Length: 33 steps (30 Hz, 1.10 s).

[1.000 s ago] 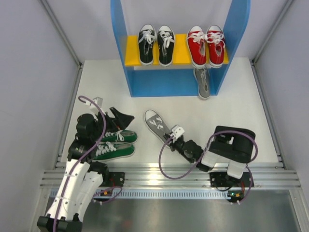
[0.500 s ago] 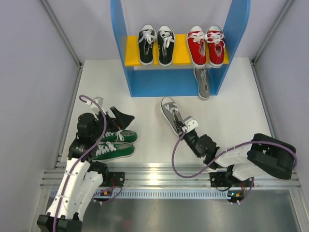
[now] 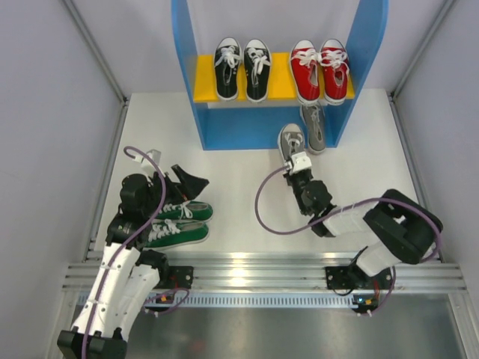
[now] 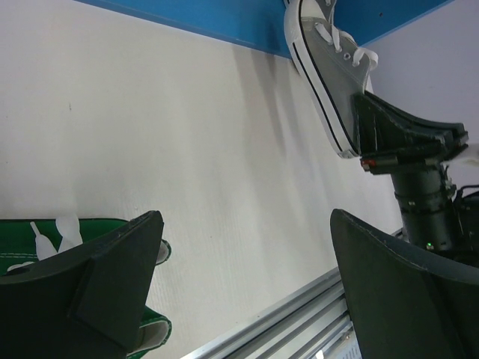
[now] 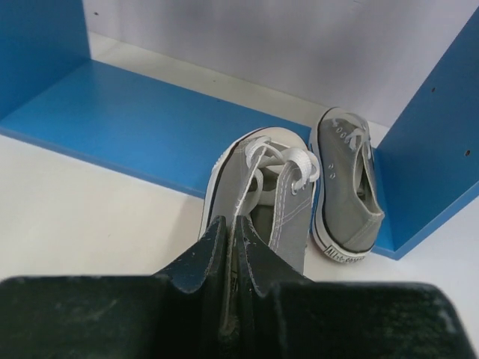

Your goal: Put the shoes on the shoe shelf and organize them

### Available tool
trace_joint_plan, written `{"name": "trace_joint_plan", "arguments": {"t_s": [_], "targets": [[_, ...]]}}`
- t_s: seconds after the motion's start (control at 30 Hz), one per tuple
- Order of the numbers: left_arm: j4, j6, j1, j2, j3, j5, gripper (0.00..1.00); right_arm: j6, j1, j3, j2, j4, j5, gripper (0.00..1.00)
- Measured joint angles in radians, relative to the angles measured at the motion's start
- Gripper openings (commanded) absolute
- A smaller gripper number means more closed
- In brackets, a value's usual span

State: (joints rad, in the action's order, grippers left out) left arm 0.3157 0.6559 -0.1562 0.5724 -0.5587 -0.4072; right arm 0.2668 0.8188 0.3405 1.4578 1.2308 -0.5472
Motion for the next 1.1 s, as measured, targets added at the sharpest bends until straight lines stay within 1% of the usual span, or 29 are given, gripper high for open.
{"name": "trace_joint_plan", "arguments": {"t_s": [0.13, 0.27, 0.47, 0.8, 1.1], "targets": [[0.0, 0.0, 0.0, -0.001, 0.0, -0.003, 0.99, -0.013, -0.09, 0.122, 0.131, -0.005, 0.045, 0.0], [0.0, 0.0, 0.0, -0.009, 0.0, -0.003, 0.99, -0.034, -0.168, 0.218, 0.229, -0.006, 0.112, 0.0], [0.0, 0.0, 0.0, -0.021, 0.0, -0.003, 0.99, -0.055, -0.238, 0.315, 0.334, -0.006, 0.191, 0.0], [0.0, 0.0, 0.0, -0.02, 0.0, -0.003, 0.99, -0.071, -0.287, 0.477, 0.491, -0.013, 0.275, 0.0], [0.0, 0.0, 0.0, -0.014, 0.0, -0.003, 0.99, -0.077, -0.314, 0.56, 0.555, -0.027, 0.285, 0.0]]}}
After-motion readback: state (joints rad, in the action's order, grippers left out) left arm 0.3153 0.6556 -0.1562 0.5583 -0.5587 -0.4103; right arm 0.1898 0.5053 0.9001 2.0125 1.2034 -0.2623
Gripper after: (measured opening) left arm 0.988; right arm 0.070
